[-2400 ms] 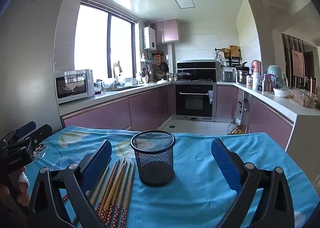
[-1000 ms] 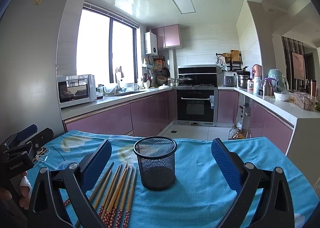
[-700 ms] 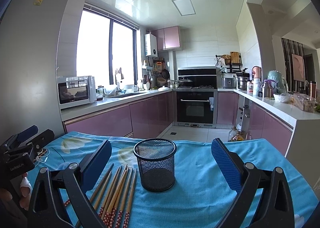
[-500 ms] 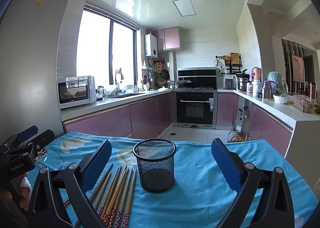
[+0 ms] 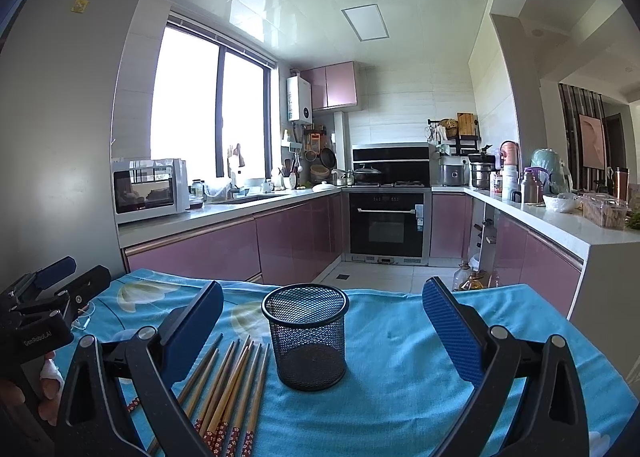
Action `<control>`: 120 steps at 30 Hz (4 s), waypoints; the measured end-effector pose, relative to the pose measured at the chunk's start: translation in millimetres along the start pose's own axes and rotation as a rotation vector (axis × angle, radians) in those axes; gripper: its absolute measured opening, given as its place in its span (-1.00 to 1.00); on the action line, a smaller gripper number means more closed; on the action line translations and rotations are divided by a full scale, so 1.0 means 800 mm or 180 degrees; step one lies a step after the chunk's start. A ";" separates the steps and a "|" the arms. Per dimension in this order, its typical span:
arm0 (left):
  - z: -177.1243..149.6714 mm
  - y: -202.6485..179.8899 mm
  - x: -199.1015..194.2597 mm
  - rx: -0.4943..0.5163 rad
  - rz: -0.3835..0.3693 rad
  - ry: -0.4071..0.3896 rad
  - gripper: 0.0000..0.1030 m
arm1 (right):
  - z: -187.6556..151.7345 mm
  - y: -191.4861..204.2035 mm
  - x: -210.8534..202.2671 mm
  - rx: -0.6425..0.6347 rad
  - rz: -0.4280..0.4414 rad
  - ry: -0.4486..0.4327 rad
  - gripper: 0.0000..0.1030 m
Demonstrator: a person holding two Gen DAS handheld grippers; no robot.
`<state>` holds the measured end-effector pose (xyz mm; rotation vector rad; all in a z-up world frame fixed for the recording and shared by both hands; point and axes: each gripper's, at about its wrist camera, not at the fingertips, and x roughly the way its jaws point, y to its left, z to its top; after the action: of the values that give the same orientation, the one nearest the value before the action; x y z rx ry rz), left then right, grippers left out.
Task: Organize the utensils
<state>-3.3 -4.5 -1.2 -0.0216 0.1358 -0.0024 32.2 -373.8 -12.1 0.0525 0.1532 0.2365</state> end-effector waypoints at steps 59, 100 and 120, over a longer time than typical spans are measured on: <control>-0.005 -0.004 0.006 0.0008 0.0013 0.0033 0.89 | -0.006 -0.003 0.005 -0.0009 0.0023 0.0093 0.88; -0.103 0.017 0.179 0.0103 -0.0685 0.2410 -0.21 | -0.091 0.051 0.172 0.0005 0.0964 0.2571 -0.57; -0.100 0.009 0.191 0.0175 -0.0687 0.2501 -0.65 | -0.094 0.051 0.182 0.0003 0.0883 0.2565 -0.83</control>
<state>136.9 0.7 -101.1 0.0209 0.9184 -0.2320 151.1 -296.8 -104.4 -0.0243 0.9521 0.5270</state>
